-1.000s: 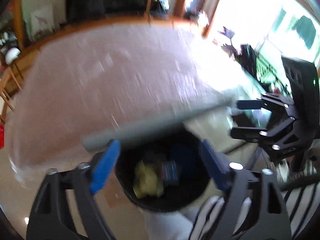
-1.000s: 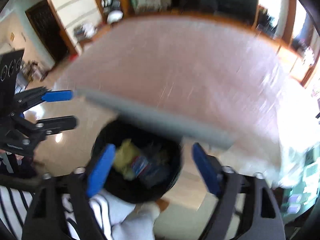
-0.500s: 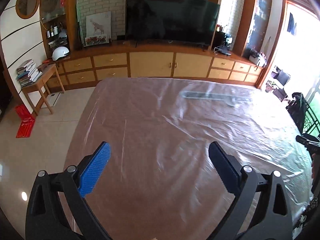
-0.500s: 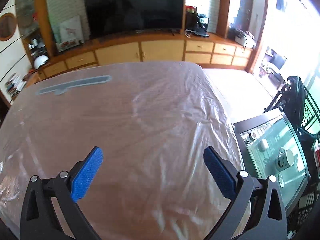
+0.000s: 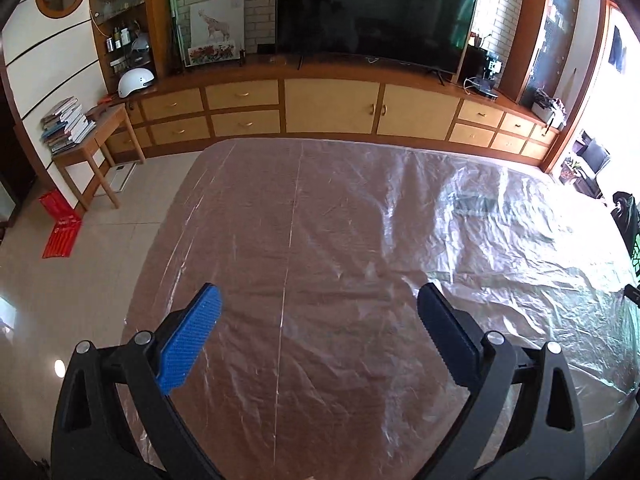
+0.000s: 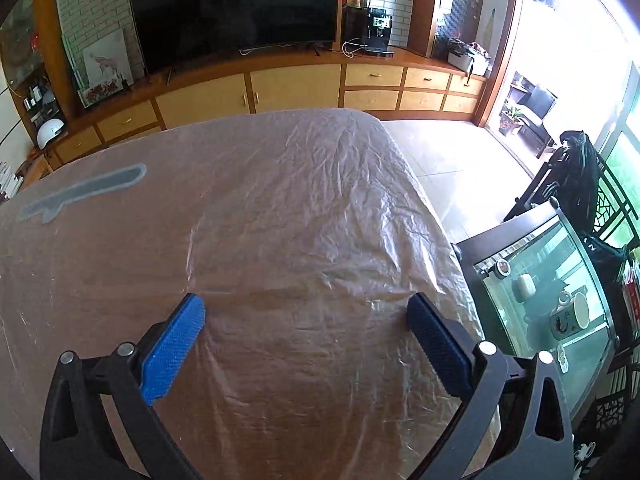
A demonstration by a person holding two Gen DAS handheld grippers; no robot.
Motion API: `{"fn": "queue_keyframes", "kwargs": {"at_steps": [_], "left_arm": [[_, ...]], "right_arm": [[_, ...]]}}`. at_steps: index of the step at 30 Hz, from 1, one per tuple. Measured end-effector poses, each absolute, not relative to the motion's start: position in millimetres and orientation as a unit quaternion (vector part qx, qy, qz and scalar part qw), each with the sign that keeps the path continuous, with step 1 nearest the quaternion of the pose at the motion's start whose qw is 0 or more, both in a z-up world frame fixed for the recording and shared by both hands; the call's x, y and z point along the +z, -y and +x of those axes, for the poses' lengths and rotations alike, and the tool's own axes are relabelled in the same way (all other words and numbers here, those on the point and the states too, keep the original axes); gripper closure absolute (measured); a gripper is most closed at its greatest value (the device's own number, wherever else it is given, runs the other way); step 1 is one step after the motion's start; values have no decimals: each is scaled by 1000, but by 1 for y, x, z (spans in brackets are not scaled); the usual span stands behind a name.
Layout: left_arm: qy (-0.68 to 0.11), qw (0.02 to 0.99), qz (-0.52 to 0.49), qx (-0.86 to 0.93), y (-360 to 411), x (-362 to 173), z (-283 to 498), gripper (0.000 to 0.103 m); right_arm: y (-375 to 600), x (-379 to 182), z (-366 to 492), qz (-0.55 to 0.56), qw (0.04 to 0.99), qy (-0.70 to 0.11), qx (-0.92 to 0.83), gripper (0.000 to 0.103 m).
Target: Collect trash
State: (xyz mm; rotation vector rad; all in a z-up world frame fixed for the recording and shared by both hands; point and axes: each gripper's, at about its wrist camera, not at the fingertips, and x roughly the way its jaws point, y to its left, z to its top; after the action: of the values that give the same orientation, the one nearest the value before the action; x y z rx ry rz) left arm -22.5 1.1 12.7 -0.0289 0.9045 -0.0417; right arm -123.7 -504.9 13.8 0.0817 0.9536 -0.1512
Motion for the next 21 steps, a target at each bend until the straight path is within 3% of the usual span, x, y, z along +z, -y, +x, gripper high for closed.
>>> {"fn": "queue_keyframes", "kwargs": {"at_steps": [21], "left_arm": [[-462, 887, -2, -5, -7, -3, -6, 1]], "right_arm": [[505, 14, -123, 39, 885, -459, -73, 4]]}}
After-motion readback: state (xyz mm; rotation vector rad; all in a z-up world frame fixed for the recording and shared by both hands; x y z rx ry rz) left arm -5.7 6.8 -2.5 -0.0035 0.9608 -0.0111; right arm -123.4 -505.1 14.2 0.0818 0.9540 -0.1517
